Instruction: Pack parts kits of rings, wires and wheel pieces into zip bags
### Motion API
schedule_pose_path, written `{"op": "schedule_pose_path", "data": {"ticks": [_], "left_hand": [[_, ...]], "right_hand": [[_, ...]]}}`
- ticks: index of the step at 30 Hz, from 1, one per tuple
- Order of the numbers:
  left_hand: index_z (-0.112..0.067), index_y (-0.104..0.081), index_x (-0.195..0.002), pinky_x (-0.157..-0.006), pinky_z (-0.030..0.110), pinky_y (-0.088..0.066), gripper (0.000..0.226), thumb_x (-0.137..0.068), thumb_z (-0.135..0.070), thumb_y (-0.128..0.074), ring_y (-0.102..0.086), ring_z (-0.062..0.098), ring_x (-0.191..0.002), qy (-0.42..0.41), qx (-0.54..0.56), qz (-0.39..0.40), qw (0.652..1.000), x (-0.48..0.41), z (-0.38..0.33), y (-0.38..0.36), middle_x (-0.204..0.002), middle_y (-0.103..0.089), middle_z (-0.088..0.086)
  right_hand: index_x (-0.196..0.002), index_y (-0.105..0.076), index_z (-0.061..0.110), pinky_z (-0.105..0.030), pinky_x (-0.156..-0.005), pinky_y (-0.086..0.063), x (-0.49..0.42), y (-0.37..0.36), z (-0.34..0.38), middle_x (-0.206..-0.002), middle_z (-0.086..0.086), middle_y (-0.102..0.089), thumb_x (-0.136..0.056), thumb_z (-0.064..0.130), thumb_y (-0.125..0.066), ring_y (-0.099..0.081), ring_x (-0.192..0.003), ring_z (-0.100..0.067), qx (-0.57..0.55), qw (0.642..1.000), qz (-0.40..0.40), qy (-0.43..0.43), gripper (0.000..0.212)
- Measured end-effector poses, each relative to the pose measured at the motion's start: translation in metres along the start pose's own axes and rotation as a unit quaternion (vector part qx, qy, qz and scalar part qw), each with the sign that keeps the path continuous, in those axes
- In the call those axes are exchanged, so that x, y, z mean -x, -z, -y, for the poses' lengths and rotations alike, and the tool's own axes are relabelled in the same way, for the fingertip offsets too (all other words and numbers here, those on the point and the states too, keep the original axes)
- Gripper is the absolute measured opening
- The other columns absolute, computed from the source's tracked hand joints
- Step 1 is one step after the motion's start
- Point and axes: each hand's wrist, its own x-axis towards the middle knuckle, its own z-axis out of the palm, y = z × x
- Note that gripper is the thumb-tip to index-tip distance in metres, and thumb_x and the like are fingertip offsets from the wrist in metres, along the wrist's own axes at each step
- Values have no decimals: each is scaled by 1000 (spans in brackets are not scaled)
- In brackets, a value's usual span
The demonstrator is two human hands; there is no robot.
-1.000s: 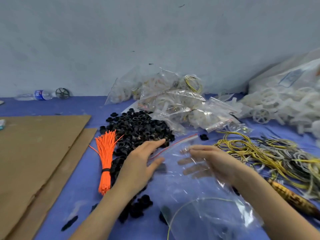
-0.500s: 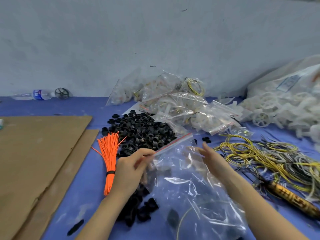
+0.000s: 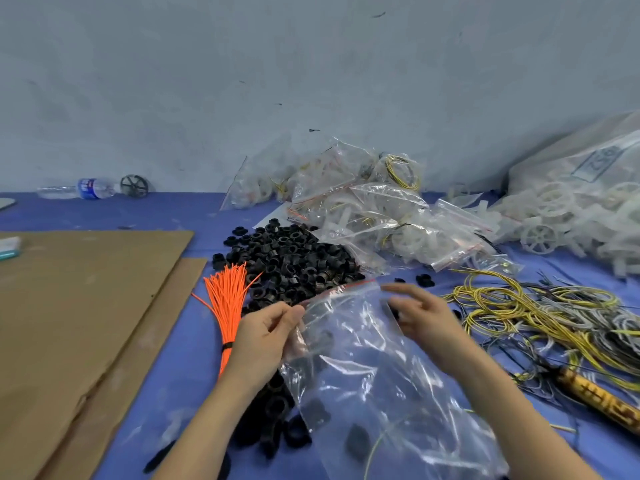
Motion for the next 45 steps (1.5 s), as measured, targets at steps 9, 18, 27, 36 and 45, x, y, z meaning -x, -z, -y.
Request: {"op": "schedule_pose_path", "data": {"ticks": [9, 18, 27, 36, 45], "left_hand": [[-14, -56, -60, -46, 16, -38, 34, -86, -35, -51, -49, 6, -41, -2, 46, 162, 986, 12, -13, -17, -45, -55, -3], [-22, -74, -73, -62, 37, -53, 33, -94, -35, -53, -63, 34, -67, -60, 50, 96, 992, 8, -9, -16, -83, -74, 6], [-34, -66, -77, -79, 36, -48, 33, -86, -60, -47, -58, 19, -79, -82, -93, 139, 983, 8, 3, -16, -80, -64, 4], [-31, -61, -79, -61, 20, -43, 18, -96, -26, -58, -55, 4, -60, -74, -69, 69, 992, 4, 9, -14, -69, -64, -5], [-29, -58, -84, -74, 23, -47, 16, -95, -37, -49, -60, 15, -81, -66, -29, 17, 997, 0, 8, -10, -85, -59, 0]], "right_hand": [[-100, -73, 14, -26, -69, -56, 4, -21, 54, -86, -7, -60, -87, 4, -61, -64, -72, -18, -4, 958, 277, -72, 20], [-98, -72, 14, -16, -41, -44, 12, -19, 63, -93, -11, -72, -91, 15, -56, -57, -48, -7, 167, 865, 435, -186, 18], [-96, -72, 14, -21, -47, -45, -21, -6, 70, -93, 2, -74, -93, 30, -58, -54, -45, -13, 271, 927, 244, -83, 22], [-97, -46, 13, -26, -71, -55, -86, 50, 21, -99, -11, -45, -94, 26, -57, -55, -87, -23, -193, 918, -261, -227, 17], [-66, -36, 22, -37, -79, -37, -98, 48, 102, -70, 4, -35, -87, 18, -38, -40, -73, -17, -234, 935, -266, -30, 21]]}}
